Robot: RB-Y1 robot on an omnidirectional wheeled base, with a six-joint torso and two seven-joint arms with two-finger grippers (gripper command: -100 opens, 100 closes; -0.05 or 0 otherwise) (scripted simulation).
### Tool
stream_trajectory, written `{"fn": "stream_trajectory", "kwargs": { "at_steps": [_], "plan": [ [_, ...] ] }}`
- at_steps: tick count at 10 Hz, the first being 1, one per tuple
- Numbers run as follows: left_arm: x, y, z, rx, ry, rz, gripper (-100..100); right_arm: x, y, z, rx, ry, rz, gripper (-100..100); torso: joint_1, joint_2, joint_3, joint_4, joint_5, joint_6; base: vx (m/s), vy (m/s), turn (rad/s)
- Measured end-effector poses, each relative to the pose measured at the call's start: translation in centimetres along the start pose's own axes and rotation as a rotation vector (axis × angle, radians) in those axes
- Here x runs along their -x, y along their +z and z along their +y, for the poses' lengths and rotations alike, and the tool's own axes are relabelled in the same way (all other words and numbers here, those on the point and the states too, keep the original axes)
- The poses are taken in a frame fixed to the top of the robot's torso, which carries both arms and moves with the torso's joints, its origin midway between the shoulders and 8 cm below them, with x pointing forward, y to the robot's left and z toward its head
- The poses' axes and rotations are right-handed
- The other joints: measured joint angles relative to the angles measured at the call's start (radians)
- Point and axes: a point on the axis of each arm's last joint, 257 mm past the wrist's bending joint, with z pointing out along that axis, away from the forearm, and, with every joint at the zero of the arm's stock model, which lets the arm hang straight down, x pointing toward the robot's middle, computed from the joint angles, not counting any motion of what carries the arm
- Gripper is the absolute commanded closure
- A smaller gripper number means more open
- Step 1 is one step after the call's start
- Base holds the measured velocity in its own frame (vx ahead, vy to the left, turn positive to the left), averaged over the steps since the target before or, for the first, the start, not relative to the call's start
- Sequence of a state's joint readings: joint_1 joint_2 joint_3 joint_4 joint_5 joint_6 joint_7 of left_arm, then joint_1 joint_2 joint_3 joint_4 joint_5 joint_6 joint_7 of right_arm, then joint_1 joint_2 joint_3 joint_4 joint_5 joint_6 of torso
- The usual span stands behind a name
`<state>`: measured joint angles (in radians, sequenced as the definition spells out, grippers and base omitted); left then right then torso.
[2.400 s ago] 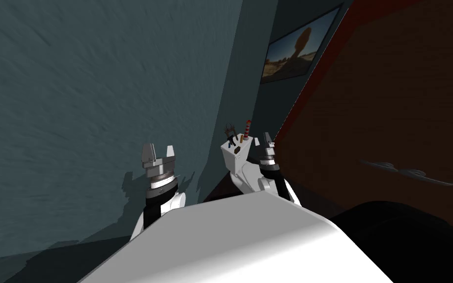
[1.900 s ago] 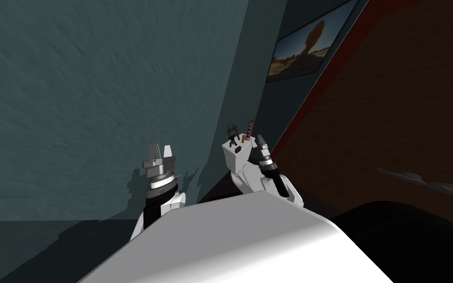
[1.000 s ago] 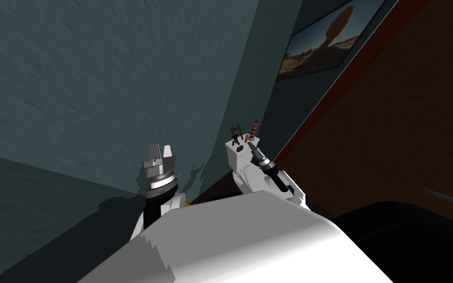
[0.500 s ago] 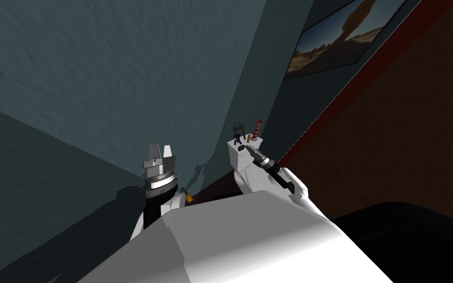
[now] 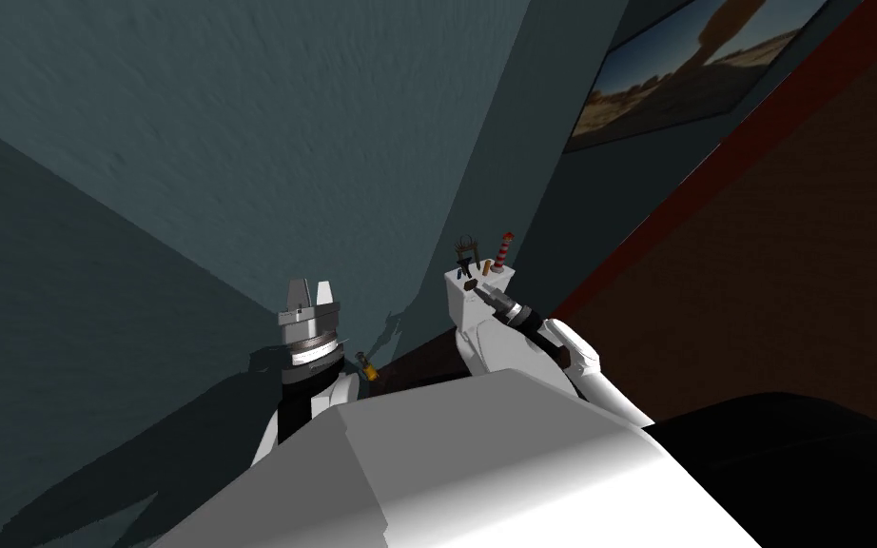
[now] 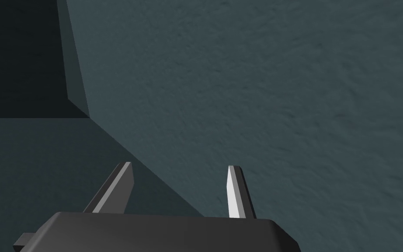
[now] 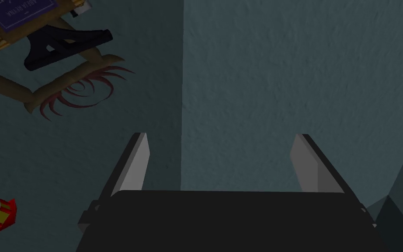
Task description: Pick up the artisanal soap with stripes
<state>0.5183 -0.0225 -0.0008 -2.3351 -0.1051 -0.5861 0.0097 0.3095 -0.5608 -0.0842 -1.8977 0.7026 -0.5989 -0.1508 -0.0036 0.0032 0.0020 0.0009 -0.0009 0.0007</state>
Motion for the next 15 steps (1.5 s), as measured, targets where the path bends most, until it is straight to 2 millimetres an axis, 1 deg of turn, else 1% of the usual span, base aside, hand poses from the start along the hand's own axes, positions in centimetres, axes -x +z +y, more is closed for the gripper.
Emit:
{"fn": "stream_trajectory", "kwargs": {
  "at_steps": [1, 2, 3, 4, 5, 6, 7, 8, 10, 11, 12, 13, 14, 15],
  "plan": [
    [0.0, 0.0, 0.0, 0.0, 0.0, 0.0, 0, -0.4, 0.0, -0.1, -0.004, -0.019, 0.017, -100, 0.001, -0.002, -0.001, -0.001, 0.0, 0.0, -0.054, -0.028, 0.298],
    [0.0, 0.0, 0.0, 0.0, 0.0, 0.0, 0, -0.8, -0.2, -1.3, -0.013, -0.062, 0.054, -100, 0.0, -0.002, -0.001, -0.001, 0.0, -0.001, -0.053, -0.041, 0.125],
    [0.0, 0.0, 0.0, 0.0, 0.0, 0.0, 0, -1.4, -0.4, -1.9, -0.018, -0.097, 0.084, -100, 0.0, -0.002, -0.001, 0.0, 0.0, 0.0, -0.079, -0.05, 0.204],
    [0.0, 0.0, 0.0, 0.0, 0.0, 0.0, 0, -1.5, -0.7, -2.9, -0.024, -0.146, 0.124, -100, -0.001, 0.0, 0.0, 0.0, 0.0, -0.001, -0.068, -0.039, 0.13],
    [0.0, 0.0, 0.0, 0.0, 0.0, 0.0, 0, -2.0, -0.7, -3.8, -0.031, -0.182, 0.155, -100, 0.0, -0.001, 0.0, 0.0, 0.0, 0.0, -0.023, -0.009, -0.008],
    [0.0, 0.0, 0.0, 0.0, 0.0, 0.0, 0, -2.4, -1.0, -4.2, -0.036, -0.202, 0.173, -100, 0.001, -0.002, -0.001, -0.001, 0.0, 0.0, -0.053, -0.007, 0.242],
    [0.0, 0.0, 0.0, 0.0, 0.0, 0.0, 0, -2.8, -1.5, -5.5, -0.044, -0.246, 0.211, -100, 0.002, -0.002, -0.001, -0.001, 0.0, -0.001, -0.061, -0.023, 0.158],
    [0.0, 0.0, 0.0, 0.0, 0.0, 0.0, 0, -3.1, -1.7, -6.2, -0.048, -0.283, 0.243, -100, 0.001, -0.001, -0.001, 0.0, 0.0, 0.0, -0.083, -0.029, 0.255],
    [0.0, 0.0, 0.0, 0.0, 0.0, 0.0, 0, -3.2, -2.5, -8.6, -0.068, -0.364, 0.312, -100, 0.001, -0.001, 0.0, 0.0, 0.0, 0.0, -0.049, -0.016, 0.053],
    [0.0, 0.0, 0.0, 0.0, 0.0, 0.0, 0, -3.5, -2.7, -9.1, -0.073, -0.384, 0.332, -100, 0.001, -0.002, -0.001, 0.0, 0.0, 0.001, -0.063, -0.001, 0.251],
    [0.0, 0.0, 0.0, 0.0, 0.0, 0.0, 0, -3.8, -3.1, -10.3, -0.083, -0.427, 0.369, -100, 0.002, -0.002, -0.001, 0.0, 0.0, -0.001, -0.057, -0.017, 0.157],
    [0.0, 0.0, 0.0, 0.0, 0.0, 0.0, 0, -3.7, -3.4, -11.4, -0.093, -0.465, 0.401, -100, 0.001, -0.002, -0.001, 0.0, 0.0, 0.0, -0.062, -0.017, 0.227],
    [0.0, 0.0, 0.0, 0.0, 0.0, 0.0, 0, -3.3, -4.0, -12.8, -0.104, -0.511, 0.439, -100, 0.001, -0.001, -0.001, 0.0, 0.0, 0.0, -0.072, -0.021, 0.133],
    [0.0, 0.0, 0.0, 0.0, 0.0, 0.0, 0, -3.5, -4.6, -13.7, -0.114, -0.545, 0.472, -100, 0.001, -0.001, 0.0, 0.0, 0.0, 0.001, -0.038, -0.009, 0.002]
  ]
}}
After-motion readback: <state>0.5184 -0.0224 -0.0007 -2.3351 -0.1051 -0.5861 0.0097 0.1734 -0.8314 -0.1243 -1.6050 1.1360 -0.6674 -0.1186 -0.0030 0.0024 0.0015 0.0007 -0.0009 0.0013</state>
